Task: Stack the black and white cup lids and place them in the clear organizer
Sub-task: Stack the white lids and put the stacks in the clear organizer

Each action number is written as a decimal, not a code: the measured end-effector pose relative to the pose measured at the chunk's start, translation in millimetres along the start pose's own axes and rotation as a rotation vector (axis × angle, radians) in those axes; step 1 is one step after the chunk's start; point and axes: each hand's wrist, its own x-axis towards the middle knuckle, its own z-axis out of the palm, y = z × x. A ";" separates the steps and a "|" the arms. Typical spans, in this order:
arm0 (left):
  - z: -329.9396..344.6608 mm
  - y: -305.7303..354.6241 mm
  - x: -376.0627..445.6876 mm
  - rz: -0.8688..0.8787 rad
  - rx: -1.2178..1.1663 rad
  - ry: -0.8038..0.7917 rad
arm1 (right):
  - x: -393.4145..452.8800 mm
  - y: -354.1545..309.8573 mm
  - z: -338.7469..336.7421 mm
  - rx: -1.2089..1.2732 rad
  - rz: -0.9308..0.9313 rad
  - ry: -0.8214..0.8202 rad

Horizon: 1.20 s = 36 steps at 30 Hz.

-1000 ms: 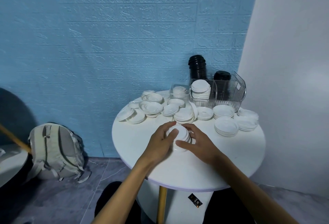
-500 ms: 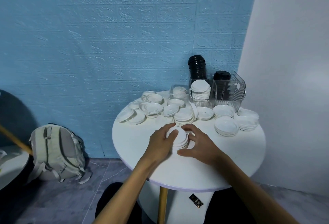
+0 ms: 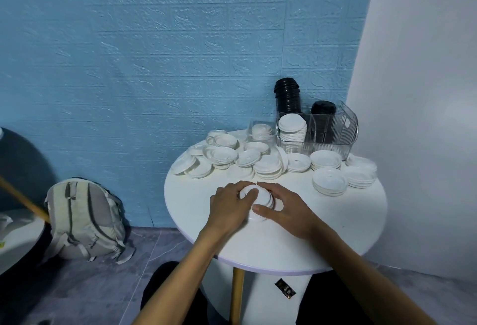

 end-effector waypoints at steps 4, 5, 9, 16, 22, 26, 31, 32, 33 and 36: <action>-2.4 7.8 -5.0 -0.024 0.127 -0.001 | 0.1 2.4 -2.3 -0.026 0.018 -0.013; -2.6 9.7 -6.0 -0.030 0.130 -0.001 | 0.3 2.7 -2.7 -0.027 0.024 -0.011; -1.3 9.5 -5.1 -0.032 0.123 -0.012 | 0.8 2.8 -2.4 -0.011 0.038 -0.001; -40.8 -12.5 22.6 0.029 -0.097 0.307 | 1.3 3.2 -1.8 -0.036 0.073 -0.010; -114.3 -49.7 76.7 -0.237 0.080 0.507 | 4.5 5.9 0.0 -0.015 0.090 -0.005; -119.3 -76.6 93.8 -0.323 0.102 0.231 | 5.4 6.6 0.0 -0.020 0.093 -0.014; -106.6 -89.9 98.2 -0.271 0.128 0.209 | 5.0 5.7 -0.2 -0.014 0.090 -0.013; -106.3 -90.6 98.1 -0.257 0.113 0.211 | 4.7 5.7 0.0 -0.017 0.092 -0.011; -106.9 -93.4 99.6 -0.241 0.076 0.222 | 4.8 5.6 0.2 -0.020 0.095 -0.009; -109.9 -94.7 98.1 -0.153 0.004 0.325 | 5.6 4.9 0.8 -0.024 0.099 -0.013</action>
